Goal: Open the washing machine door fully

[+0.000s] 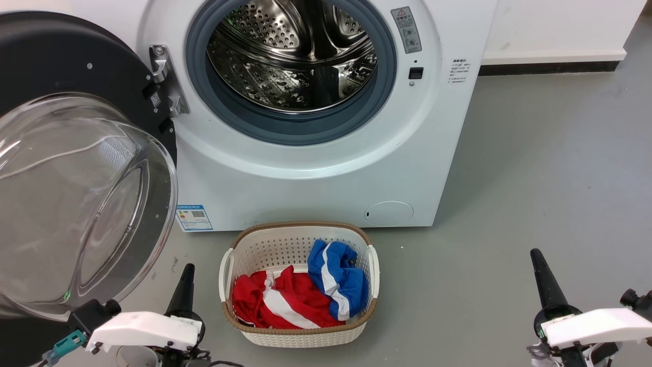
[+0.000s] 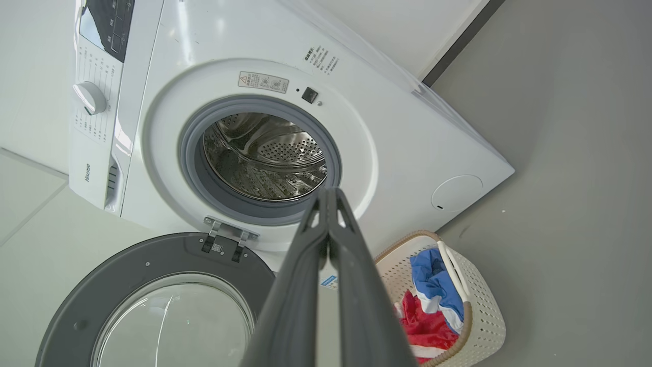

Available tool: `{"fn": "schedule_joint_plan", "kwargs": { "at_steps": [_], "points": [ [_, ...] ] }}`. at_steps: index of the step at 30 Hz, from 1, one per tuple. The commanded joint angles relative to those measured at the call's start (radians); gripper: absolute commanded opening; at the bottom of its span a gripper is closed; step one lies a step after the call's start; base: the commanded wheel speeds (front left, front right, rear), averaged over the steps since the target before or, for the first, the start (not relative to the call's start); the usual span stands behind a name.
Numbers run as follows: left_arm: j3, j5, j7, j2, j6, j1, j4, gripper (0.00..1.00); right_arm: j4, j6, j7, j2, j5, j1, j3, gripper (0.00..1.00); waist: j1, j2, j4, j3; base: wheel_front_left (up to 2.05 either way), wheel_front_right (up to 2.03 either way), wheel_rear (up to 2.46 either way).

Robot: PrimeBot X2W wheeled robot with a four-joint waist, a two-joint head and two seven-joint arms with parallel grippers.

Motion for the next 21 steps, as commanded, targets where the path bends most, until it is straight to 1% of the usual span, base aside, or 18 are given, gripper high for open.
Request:
{"fn": "schedule_joint_plan", "kwargs": {
  "at_steps": [1,21],
  "points": [
    [0.009,-0.020,0.006,0.001,-0.008,-0.031,-0.006,0.00,-0.006,0.000,0.005,-0.008,0.029,-0.024,-0.003,0.00,0.0000,0.0000,0.001,0.000,0.00,0.00,0.00],
    [0.062,-0.186,0.054,-0.025,-0.046,-0.043,0.001,0.00,0.017,0.000,0.042,-0.007,0.236,-0.050,-0.017,0.00,0.0000,0.0000,0.011,0.002,0.00,0.00,0.00]
  ]
}}
